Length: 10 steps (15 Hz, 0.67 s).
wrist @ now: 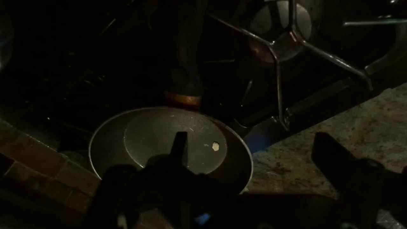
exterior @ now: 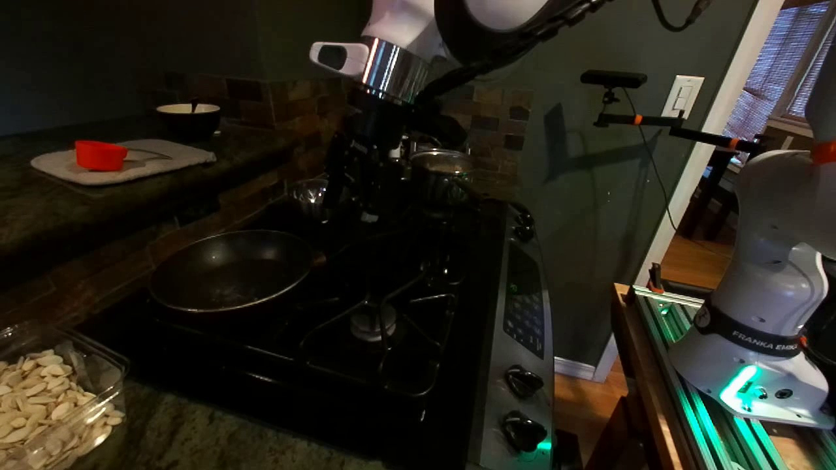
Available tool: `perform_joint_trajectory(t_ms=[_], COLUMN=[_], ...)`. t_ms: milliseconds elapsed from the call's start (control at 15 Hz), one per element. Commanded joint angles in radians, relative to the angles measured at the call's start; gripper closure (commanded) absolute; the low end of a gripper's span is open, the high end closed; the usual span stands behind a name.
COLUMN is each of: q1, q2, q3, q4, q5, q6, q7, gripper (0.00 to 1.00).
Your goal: Move the pan forward
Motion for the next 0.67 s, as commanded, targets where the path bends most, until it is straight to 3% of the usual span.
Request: perform_joint_trajectory(t_ms=[0,200,267,333,400,467,600], q1=[-0.026,-0.049,-0.055,-0.061,-0.064,-0.067,-0.071], q2=[0.065,0.095,0.104,0.112,0.121,0.128,0.142], q3=[0.004,0.010,0.012,0.015,0.015,0.015,0.019], q4=[0.034,0.037,0.039,0.042,0.042,0.042,0.043], q5=[0.025,0.036,0.040,0.043,0.036,0.032,0.033], q6=[0.032,0.052,0.052,0.048,0.045,0.046,0.049], q7=[-0.076,-0.108,-0.119,-0.128,-0.134,-0.138,-0.146], gripper=[0.00,0.00,0.05,0.10,0.29,0.30,0.44])
